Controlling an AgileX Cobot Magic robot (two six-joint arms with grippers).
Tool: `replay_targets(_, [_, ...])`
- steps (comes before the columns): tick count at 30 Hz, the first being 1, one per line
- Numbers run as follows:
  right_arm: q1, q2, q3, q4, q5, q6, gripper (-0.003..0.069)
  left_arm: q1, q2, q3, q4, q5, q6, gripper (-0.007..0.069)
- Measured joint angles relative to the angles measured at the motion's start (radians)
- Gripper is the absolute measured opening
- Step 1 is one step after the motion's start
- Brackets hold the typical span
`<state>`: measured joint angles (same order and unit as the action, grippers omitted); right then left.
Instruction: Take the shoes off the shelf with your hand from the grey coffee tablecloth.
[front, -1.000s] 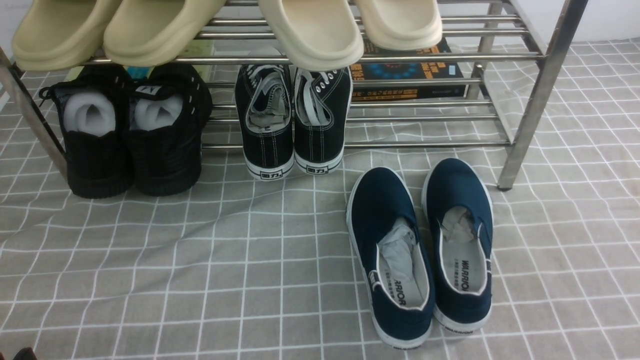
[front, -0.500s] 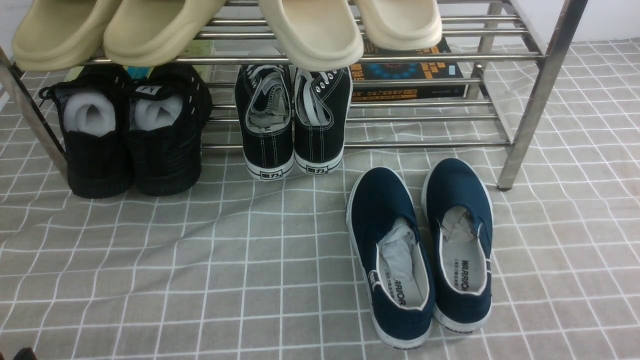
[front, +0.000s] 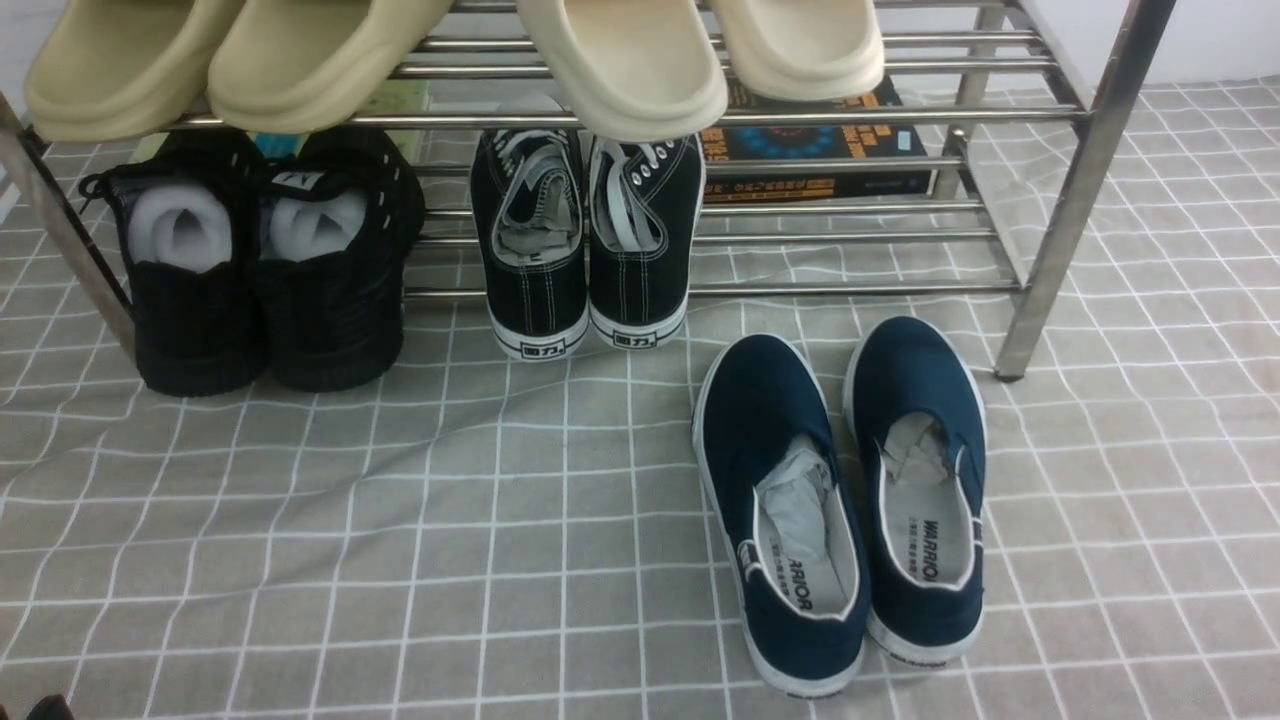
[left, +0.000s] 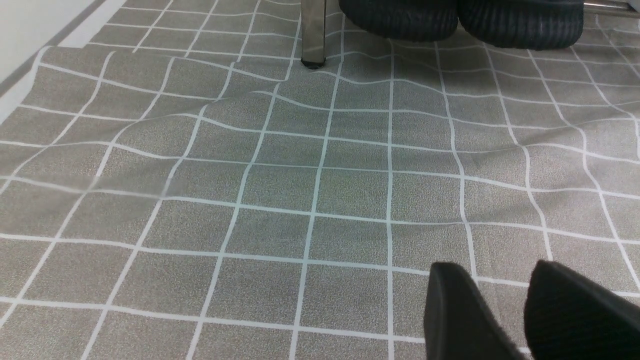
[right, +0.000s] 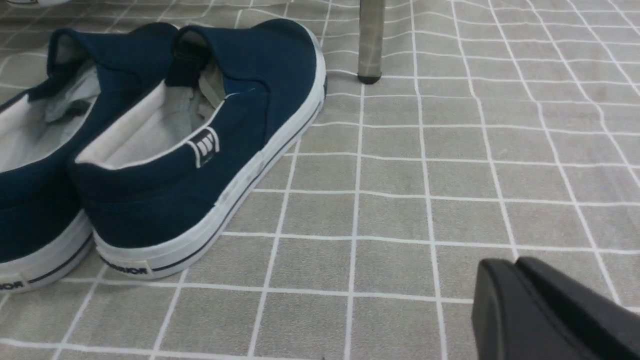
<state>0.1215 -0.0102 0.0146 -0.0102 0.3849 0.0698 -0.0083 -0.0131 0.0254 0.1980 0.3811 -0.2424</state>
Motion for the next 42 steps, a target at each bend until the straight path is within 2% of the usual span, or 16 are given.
replay_targets(6, [-0.078,0.000,0.000,-0.013,0.002,0.000,0.0053,0.000,0.000,0.000,0.000,0.000,0.000,0.0240])
replay_targets(42, [-0.080,0.000,0.000,-0.016,0.002,0.000,0.0101,0.000,0.000,0.000,0.000,0.000,0.000,0.0240])
